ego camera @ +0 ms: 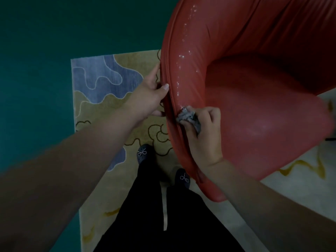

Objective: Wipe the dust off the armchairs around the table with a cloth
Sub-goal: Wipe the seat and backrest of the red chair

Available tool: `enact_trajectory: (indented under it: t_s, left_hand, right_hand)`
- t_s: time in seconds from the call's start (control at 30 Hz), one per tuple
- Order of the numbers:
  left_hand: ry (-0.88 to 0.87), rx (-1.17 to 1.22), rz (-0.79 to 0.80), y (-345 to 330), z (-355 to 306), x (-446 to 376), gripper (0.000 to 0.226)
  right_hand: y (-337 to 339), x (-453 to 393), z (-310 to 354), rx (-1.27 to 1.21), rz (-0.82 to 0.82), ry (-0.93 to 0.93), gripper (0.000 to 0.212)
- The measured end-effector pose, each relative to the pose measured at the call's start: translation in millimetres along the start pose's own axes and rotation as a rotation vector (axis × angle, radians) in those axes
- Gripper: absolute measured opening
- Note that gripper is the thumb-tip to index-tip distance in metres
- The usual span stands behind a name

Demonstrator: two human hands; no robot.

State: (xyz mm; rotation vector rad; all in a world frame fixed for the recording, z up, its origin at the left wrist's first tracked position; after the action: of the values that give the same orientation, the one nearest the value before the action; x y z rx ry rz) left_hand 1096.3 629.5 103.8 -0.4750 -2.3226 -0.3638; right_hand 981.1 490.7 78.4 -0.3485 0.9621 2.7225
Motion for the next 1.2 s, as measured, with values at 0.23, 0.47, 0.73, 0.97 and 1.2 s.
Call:
enact_trajectory:
  t_s: [0.23, 0.47, 0.73, 0.97, 1.2]
  left_hand:
    - [-0.001, -0.053, 0.029, 10.7, -21.4, -24.1, 0.058]
    - [-0.014, -0.092, 0.045, 20.3, -47.4, -43.8, 0.058]
    - [-0.042, -0.187, 0.085, 24.0, -59.5, -57.2, 0.064]
    - [-0.074, -0.285, 0.07, 24.2, -60.3, -62.2, 0.069]
    - [-0.033, -0.229, 0.086, 25.7, -56.6, -65.3, 0.069]
  right_hand:
    - [-9.1, -35.8, 2.3, 0.004, -0.045, 0.0, 0.037]
    - [-17.5, -49.4, 3.8, -0.016, -0.054, -0.064, 0.029]
    - [-21.4, -62.1, 5.1, 0.022, -0.113, -0.072, 0.029]
    - [-28.7, -87.6, -1.5, 0.071, -0.175, -0.133, 0.024]
    - [-28.4, -85.0, 3.1, 0.055, -0.167, -0.11, 0.022]
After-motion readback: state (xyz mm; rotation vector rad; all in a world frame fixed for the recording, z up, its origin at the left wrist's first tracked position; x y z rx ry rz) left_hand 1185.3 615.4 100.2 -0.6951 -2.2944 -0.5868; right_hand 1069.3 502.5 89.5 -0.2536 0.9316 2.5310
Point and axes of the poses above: each hand's wrist, its own x-axis away from the middle knuckle, its own y-axis out of the back of the hand, z = x × y, the point moved 2 cm from there along -x, towards the middle knuckle, and after that the axes turned 12 degrees about y, right-handed, at the moved point
